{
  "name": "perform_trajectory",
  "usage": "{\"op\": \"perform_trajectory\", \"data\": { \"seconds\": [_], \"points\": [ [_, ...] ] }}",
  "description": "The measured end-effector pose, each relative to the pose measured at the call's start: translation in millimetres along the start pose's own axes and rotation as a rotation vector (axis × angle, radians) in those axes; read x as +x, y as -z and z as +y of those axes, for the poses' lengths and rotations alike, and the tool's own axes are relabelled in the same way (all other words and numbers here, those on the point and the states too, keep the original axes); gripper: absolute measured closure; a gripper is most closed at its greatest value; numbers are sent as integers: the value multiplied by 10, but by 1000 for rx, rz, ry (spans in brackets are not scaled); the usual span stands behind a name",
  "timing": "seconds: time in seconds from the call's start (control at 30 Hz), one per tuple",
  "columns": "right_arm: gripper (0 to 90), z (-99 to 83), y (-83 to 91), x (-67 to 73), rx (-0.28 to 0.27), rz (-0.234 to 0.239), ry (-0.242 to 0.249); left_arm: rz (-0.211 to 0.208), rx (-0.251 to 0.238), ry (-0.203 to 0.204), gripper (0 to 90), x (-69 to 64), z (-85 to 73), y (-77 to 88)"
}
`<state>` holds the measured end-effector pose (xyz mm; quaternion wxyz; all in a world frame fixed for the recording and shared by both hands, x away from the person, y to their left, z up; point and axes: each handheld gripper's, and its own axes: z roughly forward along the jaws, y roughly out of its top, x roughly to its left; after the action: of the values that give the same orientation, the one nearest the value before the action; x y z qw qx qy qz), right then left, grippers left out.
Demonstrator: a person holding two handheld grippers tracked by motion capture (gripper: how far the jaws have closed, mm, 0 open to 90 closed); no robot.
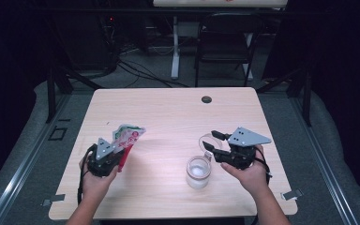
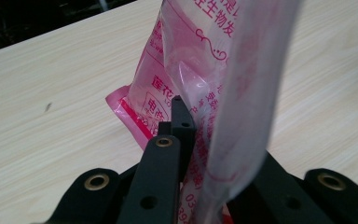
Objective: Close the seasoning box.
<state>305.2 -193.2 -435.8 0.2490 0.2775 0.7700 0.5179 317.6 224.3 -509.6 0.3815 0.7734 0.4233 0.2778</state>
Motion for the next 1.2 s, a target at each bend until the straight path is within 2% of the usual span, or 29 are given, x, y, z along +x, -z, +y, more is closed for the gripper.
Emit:
{"op": "perform_trajectory", "data": {
  "seconds": [0.1, 0.17, 0.27, 0.33, 0.5, 0.67, 0.73, 0.87, 1.0, 1.1, 1.2],
  "points": [
    [515, -17, 9, -24, 2, -13, -13, 36, 4, 26, 866, 121, -68, 38],
    [515, -30, 20, -32, -1, -16, -14, 66, 9, 30, 866, 191, -106, 74],
    [509, -36, 28, -42, -2, -23, -23, 94, 0, 70, 866, 289, -170, 119],
    [506, -35, 26, -46, -4, -26, -33, 111, 7, 73, 865, 332, -202, 131],
    [502, -55, -40, -38, 17, -22, -20, 157, 19, 85, 865, 437, -271, 142],
    [501, -63, -61, -38, 20, -15, -16, 142, 54, 105, 864, 548, -379, 82],
    [501, -59, -60, -40, 14, -15, -18, 158, 70, 108, 864, 572, -400, 62],
    [501, -55, -50, -35, 10, -17, -18, 159, 68, 125, 861, 624, -432, 51],
    [495, -59, -46, -42, 14, -18, -18, 150, 97, 131, 854, 651, -469, 19],
    [488, -66, -56, -45, 15, -19, -20, 132, 107, 157, 849, 689, -494, 1],
    [486, -77, -71, -47, 26, -17, -19, 115, 106, 203, 844, 728, -532, -10]
  ]
}}
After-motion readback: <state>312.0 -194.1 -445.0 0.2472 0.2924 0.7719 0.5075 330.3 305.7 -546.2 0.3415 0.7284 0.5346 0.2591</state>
